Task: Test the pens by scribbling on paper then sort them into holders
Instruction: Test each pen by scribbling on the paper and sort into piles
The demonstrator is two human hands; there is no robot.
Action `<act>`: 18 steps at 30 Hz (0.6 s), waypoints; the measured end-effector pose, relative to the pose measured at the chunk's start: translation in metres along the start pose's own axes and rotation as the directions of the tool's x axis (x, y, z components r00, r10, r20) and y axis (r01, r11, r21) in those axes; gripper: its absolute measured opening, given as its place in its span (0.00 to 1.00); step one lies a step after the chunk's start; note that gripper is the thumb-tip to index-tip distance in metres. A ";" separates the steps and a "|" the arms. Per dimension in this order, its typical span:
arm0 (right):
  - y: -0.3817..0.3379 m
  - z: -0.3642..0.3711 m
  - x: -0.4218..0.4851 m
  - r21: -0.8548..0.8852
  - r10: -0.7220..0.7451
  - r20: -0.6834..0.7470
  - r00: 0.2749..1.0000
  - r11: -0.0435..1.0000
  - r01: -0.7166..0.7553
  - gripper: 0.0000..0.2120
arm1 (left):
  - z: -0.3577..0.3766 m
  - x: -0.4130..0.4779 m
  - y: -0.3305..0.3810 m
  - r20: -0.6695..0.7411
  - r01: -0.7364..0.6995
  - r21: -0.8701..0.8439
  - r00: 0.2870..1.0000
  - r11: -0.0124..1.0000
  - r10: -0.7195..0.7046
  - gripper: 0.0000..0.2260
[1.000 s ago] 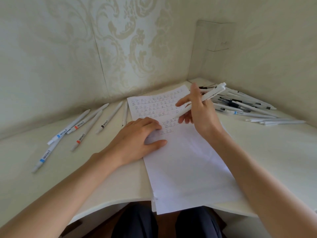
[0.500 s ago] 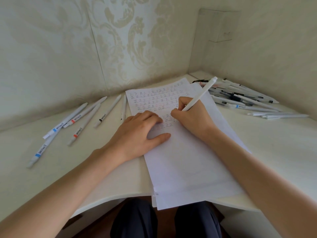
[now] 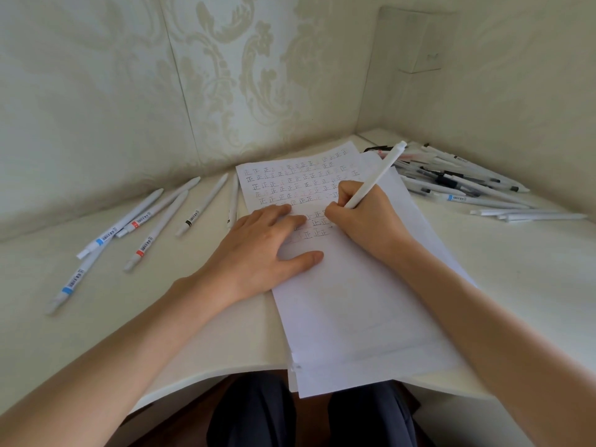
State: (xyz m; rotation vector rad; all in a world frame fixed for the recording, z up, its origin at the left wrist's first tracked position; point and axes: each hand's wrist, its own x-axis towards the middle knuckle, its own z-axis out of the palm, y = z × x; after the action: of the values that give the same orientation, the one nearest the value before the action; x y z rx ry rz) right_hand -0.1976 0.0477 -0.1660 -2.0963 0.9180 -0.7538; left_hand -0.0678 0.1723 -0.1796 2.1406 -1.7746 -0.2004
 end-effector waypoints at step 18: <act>-0.002 0.000 -0.001 -0.006 -0.004 0.039 0.999 1.000 0.004 0.18 | -0.001 0.000 0.000 0.016 0.000 0.010 1.000 1.000 0.000 0.32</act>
State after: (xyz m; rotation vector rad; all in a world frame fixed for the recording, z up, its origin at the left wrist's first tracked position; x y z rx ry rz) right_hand -0.1980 0.0497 -0.1648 -2.1116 0.8962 -0.7109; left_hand -0.0679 0.1727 -0.1787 2.1514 -1.7884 -0.2097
